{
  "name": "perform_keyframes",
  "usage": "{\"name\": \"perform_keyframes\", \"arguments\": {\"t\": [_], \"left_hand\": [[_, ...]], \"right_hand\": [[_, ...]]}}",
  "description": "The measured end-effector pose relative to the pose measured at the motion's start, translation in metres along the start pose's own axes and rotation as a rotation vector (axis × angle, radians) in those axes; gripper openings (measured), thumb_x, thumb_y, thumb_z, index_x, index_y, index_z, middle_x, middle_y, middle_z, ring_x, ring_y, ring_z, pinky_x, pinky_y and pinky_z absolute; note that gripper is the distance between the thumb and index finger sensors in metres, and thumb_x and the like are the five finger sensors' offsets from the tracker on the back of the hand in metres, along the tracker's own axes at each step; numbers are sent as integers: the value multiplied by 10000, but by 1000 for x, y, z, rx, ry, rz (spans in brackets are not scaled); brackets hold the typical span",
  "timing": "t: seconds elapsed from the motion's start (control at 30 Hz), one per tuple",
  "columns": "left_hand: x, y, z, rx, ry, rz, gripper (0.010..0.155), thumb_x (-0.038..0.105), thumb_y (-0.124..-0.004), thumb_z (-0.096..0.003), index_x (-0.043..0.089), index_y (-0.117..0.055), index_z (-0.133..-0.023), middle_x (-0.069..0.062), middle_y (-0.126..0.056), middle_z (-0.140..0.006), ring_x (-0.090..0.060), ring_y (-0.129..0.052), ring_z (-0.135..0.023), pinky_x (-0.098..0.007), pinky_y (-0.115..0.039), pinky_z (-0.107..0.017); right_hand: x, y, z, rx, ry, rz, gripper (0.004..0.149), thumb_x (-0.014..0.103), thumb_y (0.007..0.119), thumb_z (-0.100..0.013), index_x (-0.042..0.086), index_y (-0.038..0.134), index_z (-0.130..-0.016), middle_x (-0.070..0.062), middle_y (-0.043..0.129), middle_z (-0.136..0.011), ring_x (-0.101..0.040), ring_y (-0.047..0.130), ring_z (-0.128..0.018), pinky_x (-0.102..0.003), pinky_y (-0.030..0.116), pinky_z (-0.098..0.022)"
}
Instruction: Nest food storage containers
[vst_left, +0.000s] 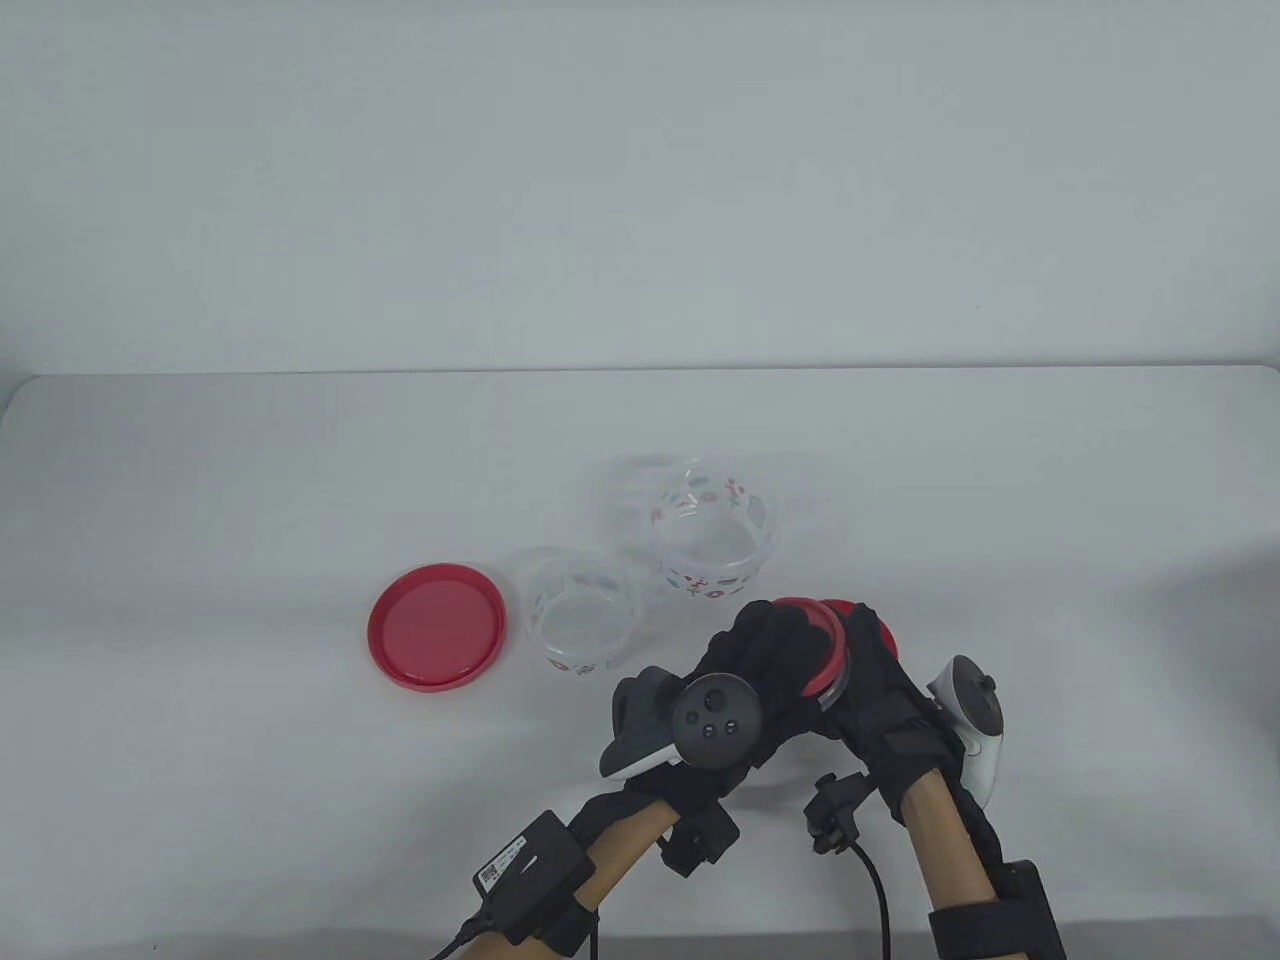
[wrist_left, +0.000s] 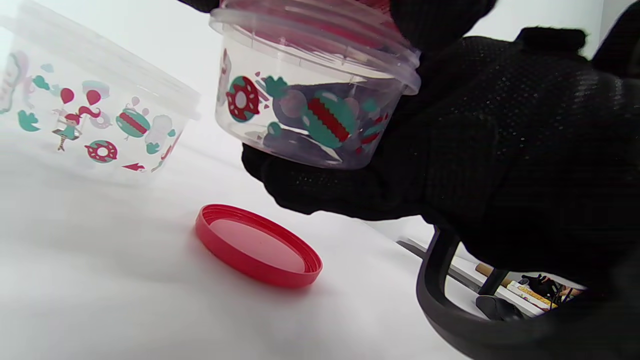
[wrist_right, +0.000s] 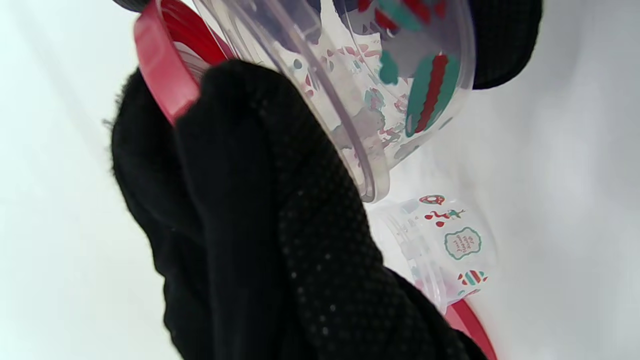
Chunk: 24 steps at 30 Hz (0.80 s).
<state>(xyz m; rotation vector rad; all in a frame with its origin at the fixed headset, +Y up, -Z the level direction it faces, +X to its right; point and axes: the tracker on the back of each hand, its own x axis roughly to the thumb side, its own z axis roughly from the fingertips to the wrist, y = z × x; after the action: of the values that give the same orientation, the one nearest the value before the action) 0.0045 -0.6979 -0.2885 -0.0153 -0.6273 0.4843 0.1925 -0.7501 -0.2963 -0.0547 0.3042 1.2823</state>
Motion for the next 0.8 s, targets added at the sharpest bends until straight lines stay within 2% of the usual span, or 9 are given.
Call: {"name": "perform_keyframes", "arguments": {"t": [0.23,0.33,0.5,0.57,0.8], "left_hand": [[6,-6,0,-6,1,-59,641,520,-526,-642,417,-227,-1199,52,-224,-1284,-276,-201,-1203,-482,-337,-864],[9,-9,1,-6,3,-115,637,513,-491,-646,404,-195,-1200,32,-186,-1284,-290,-191,-1199,-489,-339,-861],[12,-14,0,-29,9,-136,620,491,-437,-654,378,-166,-1200,1,-153,-1280,-315,-171,-1188,-511,-319,-852],[13,-15,1,-31,13,-167,620,487,-417,-654,368,-152,-1202,-15,-148,-1280,-330,-172,-1187,-517,-330,-849],[11,-12,-1,-74,39,-128,615,476,-426,-654,360,-184,-1207,-37,-196,-1279,-345,-196,-1186,-532,-349,-839]], "right_hand": [[0,2,1,-53,-22,19,675,529,429,-671,59,369,-1152,-313,305,-1104,-517,577,-887,-596,667,-530],[0,3,2,-90,-30,29,666,520,430,-671,58,387,-1148,-309,320,-1104,-515,587,-882,-595,671,-526],[-1,5,3,-87,-34,26,655,499,415,-676,52,353,-1150,-311,284,-1104,-522,558,-891,-594,659,-540],[-2,5,4,-124,-25,41,654,496,416,-674,49,358,-1149,-317,290,-1102,-523,564,-888,-595,661,-535],[-5,10,4,-107,-18,68,678,510,402,-673,42,301,-1153,-334,232,-1099,-536,530,-894,-593,655,-544]]}}
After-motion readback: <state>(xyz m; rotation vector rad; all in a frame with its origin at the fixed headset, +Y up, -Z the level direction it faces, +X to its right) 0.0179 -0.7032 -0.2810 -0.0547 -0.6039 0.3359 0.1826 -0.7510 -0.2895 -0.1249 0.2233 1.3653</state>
